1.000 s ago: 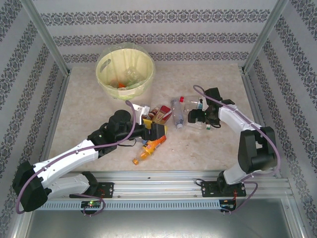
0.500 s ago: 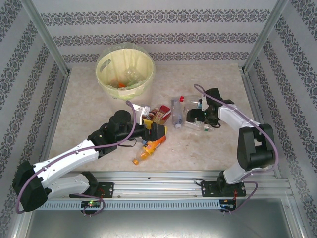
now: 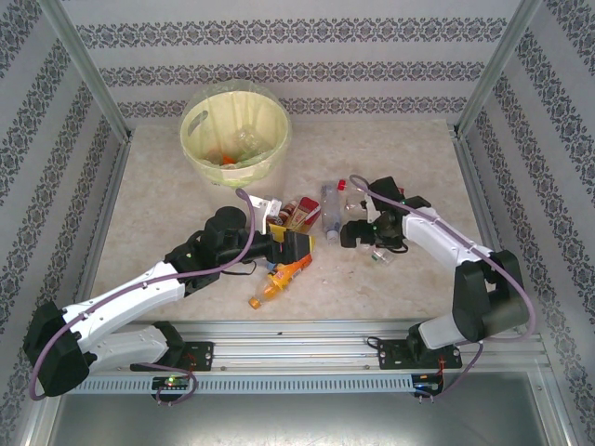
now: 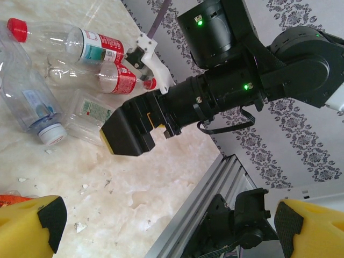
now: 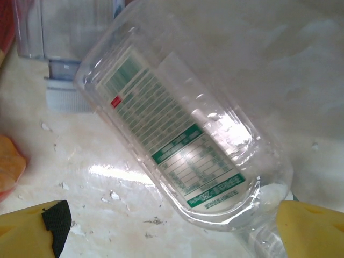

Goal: Put the plastic bottles in the bin

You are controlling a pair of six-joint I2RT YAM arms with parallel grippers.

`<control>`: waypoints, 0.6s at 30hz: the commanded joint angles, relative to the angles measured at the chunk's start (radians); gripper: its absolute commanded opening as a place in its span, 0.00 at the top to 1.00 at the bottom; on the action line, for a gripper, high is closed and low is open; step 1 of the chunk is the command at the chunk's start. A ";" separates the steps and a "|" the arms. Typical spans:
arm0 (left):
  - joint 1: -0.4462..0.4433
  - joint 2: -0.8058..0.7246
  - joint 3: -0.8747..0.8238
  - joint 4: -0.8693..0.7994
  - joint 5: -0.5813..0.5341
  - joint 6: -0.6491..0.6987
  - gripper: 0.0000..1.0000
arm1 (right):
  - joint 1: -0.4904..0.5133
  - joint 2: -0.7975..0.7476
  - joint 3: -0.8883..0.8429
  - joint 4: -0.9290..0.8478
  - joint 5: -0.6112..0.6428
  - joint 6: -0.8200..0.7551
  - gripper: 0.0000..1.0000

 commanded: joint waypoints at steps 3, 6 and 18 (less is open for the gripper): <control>-0.021 -0.007 -0.003 0.031 -0.003 -0.003 0.00 | 0.065 0.005 -0.004 -0.071 0.102 0.016 0.03; -0.022 -0.009 -0.003 0.028 -0.002 -0.003 0.00 | 0.086 0.004 -0.007 -0.075 0.117 0.013 0.08; -0.022 -0.007 0.001 0.012 -0.003 0.002 0.00 | 0.165 0.027 -0.040 -0.093 0.172 0.057 0.27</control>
